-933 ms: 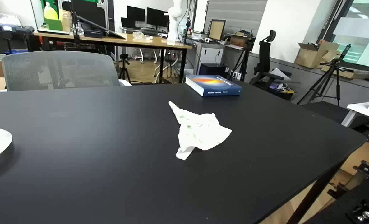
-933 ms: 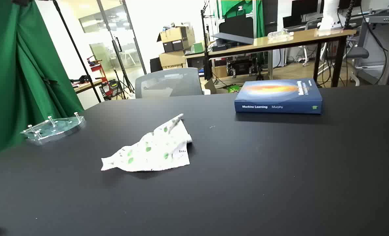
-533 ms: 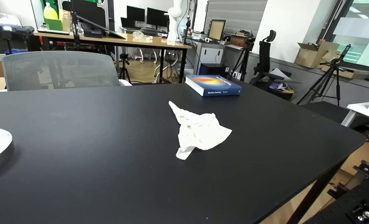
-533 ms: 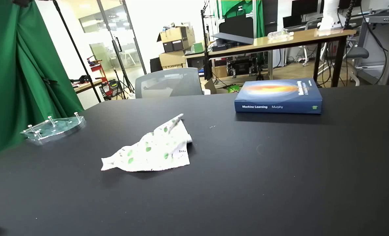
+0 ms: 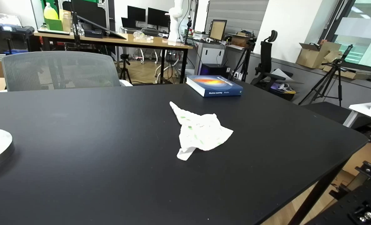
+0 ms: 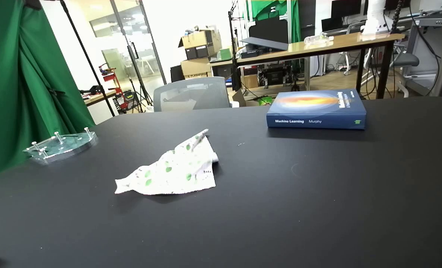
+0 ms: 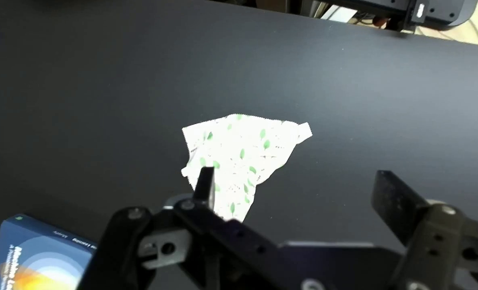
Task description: Spread the cloth
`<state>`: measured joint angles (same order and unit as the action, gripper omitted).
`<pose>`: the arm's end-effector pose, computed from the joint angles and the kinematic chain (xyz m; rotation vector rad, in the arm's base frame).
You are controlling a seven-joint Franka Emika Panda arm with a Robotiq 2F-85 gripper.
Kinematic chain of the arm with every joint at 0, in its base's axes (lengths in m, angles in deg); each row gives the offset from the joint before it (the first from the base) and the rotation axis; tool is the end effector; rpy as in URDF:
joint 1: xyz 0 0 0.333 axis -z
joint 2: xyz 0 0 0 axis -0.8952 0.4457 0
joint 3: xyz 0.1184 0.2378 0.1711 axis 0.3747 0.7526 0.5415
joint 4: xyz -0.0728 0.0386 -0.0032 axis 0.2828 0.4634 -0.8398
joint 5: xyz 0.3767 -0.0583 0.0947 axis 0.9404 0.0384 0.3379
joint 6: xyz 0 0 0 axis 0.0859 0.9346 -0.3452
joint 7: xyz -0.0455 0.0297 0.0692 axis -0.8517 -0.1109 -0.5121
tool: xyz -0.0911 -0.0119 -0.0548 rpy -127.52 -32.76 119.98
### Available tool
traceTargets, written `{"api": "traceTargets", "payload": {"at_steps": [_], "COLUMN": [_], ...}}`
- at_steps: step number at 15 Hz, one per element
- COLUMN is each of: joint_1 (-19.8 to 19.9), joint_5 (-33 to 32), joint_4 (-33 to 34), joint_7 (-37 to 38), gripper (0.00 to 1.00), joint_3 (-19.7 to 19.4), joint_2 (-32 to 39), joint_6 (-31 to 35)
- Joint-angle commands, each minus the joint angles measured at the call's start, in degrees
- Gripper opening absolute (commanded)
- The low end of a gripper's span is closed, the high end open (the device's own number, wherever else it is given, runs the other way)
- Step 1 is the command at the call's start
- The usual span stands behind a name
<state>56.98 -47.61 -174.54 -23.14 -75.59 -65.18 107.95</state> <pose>0.4617 0.1452 0.4706 2.9175 0.3911 -0.3466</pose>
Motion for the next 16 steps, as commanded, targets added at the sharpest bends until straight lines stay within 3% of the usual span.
{"api": "traceTargets", "payload": {"at_steps": [1,5,9,12,13,16], "joint_1": [-1.16,-1.69,-1.52,-1.31,-1.67,-1.72], "joint_5": [-6.07,-12.23,-12.22,-10.65,-10.80,-10.83], "joint_4": [-3.58,-11.08,-19.40,-24.00,-21.50,-22.19], "joint_7": [7.47,16.56,26.76,30.02,26.47,26.43], "gripper": [1.00,1.00,1.00,1.00,1.00,1.00], "joint_3": [0.65,1.47,1.52,1.04,1.12,1.05], "joint_2": [-0.04,0.29,1.24,1.90,2.68,3.09], "joint_6": [7.70,21.89,34.09,38.40,36.17,36.85]}}
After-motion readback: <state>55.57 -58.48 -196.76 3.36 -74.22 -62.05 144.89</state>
